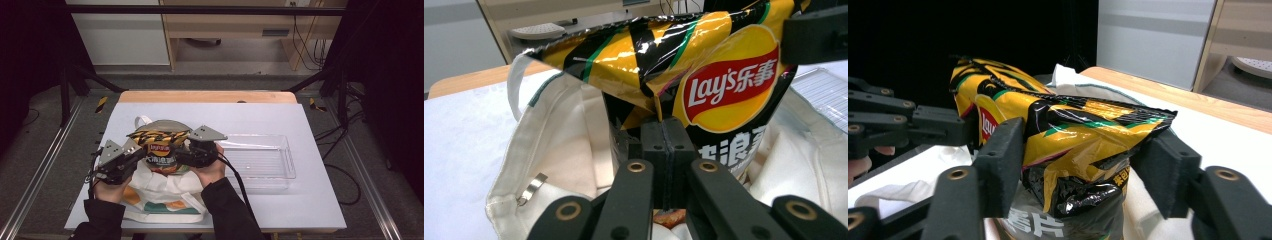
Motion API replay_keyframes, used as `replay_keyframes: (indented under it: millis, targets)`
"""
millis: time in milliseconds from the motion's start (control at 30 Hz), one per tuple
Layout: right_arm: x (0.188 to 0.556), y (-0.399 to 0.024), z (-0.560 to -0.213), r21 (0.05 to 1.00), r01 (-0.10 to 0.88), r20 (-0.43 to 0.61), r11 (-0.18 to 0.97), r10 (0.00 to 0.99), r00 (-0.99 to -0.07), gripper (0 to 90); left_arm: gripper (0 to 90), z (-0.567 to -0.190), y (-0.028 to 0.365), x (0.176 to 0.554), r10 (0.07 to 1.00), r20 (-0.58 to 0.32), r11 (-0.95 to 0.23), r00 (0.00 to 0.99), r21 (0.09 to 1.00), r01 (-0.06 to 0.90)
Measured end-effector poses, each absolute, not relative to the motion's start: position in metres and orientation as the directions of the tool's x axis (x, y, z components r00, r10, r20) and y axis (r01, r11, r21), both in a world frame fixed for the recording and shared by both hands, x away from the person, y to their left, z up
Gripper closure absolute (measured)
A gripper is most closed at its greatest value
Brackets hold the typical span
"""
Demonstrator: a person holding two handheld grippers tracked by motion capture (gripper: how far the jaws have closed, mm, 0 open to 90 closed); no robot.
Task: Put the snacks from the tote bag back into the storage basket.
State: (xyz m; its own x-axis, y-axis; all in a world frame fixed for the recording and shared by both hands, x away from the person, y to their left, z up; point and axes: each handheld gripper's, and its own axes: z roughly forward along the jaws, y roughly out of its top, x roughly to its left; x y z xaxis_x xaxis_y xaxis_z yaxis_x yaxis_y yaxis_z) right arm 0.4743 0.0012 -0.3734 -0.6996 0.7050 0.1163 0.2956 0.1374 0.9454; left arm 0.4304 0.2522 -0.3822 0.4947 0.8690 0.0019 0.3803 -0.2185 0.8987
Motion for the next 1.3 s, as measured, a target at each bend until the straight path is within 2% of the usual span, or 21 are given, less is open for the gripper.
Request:
replay_keyframes:
  millis: [33,100,133,167,200,233,300,400,433,467,500,533,567,733,867,933,967,1033,1100,1233,1300]
  targets:
    - [0.475,0.002,-0.373,0.945,0.298,0.122,0.133,0.702,-0.702,42.5,89.9,-0.383,0.252,0.430,0.869,0.003,-0.219,0.494,0.898,0.381]
    - [0.474,0.003,-0.373,0.946,0.299,0.125,0.125,0.709,-0.693,54.3,89.8,-0.383,0.252,0.431,0.868,0.002,-0.219,0.496,0.899,0.380]
    - [0.474,0.003,-0.373,0.946,0.299,0.125,0.125,0.709,-0.693,54.3,89.7,-0.383,0.252,0.431,0.868,0.002,-0.219,0.496,0.899,0.380]
    - [0.474,0.004,-0.372,0.944,0.311,0.139,0.114,0.714,-0.686,66.2,89.6,-0.383,0.252,0.431,0.870,-0.001,-0.215,0.494,0.900,0.380]
    - [0.474,0.004,-0.372,0.944,0.311,0.139,0.114,0.714,-0.686,66.2,89.5,-0.383,0.252,0.431,0.870,-0.001,-0.215,0.494,0.900,0.380]
    - [0.475,0.003,-0.371,0.940,0.324,0.154,0.106,0.714,-0.683,71.6,89.3,-0.383,0.253,0.431,0.871,-0.006,-0.208,0.492,0.901,0.380]
    - [0.475,0.003,-0.372,0.938,0.320,0.123,0.135,0.731,-0.671,88.1,88.5,-0.382,0.254,0.431,0.874,-0.004,-0.208,0.486,0.901,0.381]
    - [0.476,0.001,-0.372,0.937,0.319,0.122,0.141,0.725,-0.677,89.0,86.4,-0.382,0.256,0.433,0.874,-0.024,-0.192,0.486,0.901,0.390]
    - [0.476,0.000,-0.372,0.936,0.321,0.120,0.144,0.726,-0.677,89.3,82.6,-0.382,0.256,0.433,0.877,-0.024,-0.189,0.480,0.901,0.391]
    - [0.476,0.000,-0.371,0.936,0.320,0.118,0.146,0.726,-0.677,89.4,74.6,-0.381,0.256,0.433,0.881,-0.023,-0.185,0.473,0.903,0.388]
    - [0.475,-0.001,-0.371,0.936,0.319,0.115,0.149,0.726,-0.678,89.7,62.4,-0.380,0.256,0.433,0.888,-0.013,-0.184,0.461,0.906,0.381]
    - [0.475,-0.001,-0.371,0.936,0.319,0.115,0.149,0.726,-0.678,89.7,62.4,-0.378,0.257,0.433,0.890,-0.009,-0.182,0.455,0.909,0.374]
    - [0.474,-0.001,-0.371,0.937,0.313,0.106,0.155,0.727,-0.678,89.9,55.2,-0.376,0.258,0.433,0.890,-0.013,-0.174,0.455,0.914,0.367]
    - [0.474,-0.001,-0.372,0.940,0.300,0.093,0.163,0.723,-0.684,90.0,45.5,-0.368,0.265,0.438,0.894,-0.047,-0.121,0.445,0.931,0.343]
    - [0.474,-0.001,-0.372,0.941,0.293,0.083,0.169,0.724,-0.685,90.0,49.8,-0.368,0.267,0.445,0.887,-0.081,-0.096,0.454,0.931,0.353]
    - [0.474,-0.001,-0.373,0.940,0.292,0.078,0.173,0.727,-0.682,90.0,60.4,-0.370,0.268,0.447,0.881,-0.100,-0.089,0.462,0.925,0.369]
    - [0.474,-0.002,-0.373,0.940,0.296,0.081,0.172,0.728,-0.681,90.0,60.4,-0.371,0.268,0.449,0.879,-0.104,-0.088,0.466,0.924,0.373]
    - [0.475,-0.002,-0.373,0.939,0.297,0.081,0.174,0.726,-0.683,90.0,72.3,-0.372,0.268,0.450,0.864,-0.119,-0.084,0.489,0.924,0.374]
    - [0.474,-0.001,-0.373,0.940,0.290,0.075,0.177,0.723,-0.686,90.0,79.3,-0.371,0.263,0.448,0.874,-0.079,-0.115,0.479,0.925,0.362]
    - [0.474,-0.001,-0.373,0.941,0.290,0.079,0.172,0.725,-0.685,90.0,86.9,-0.371,0.260,0.446,0.872,-0.065,-0.128,0.486,0.926,0.354]
    - [0.474,-0.001,-0.373,0.941,0.291,0.079,0.172,0.726,-0.683,90.0,87.4,-0.371,0.260,0.446,0.872,-0.060,-0.132,0.485,0.927,0.352]
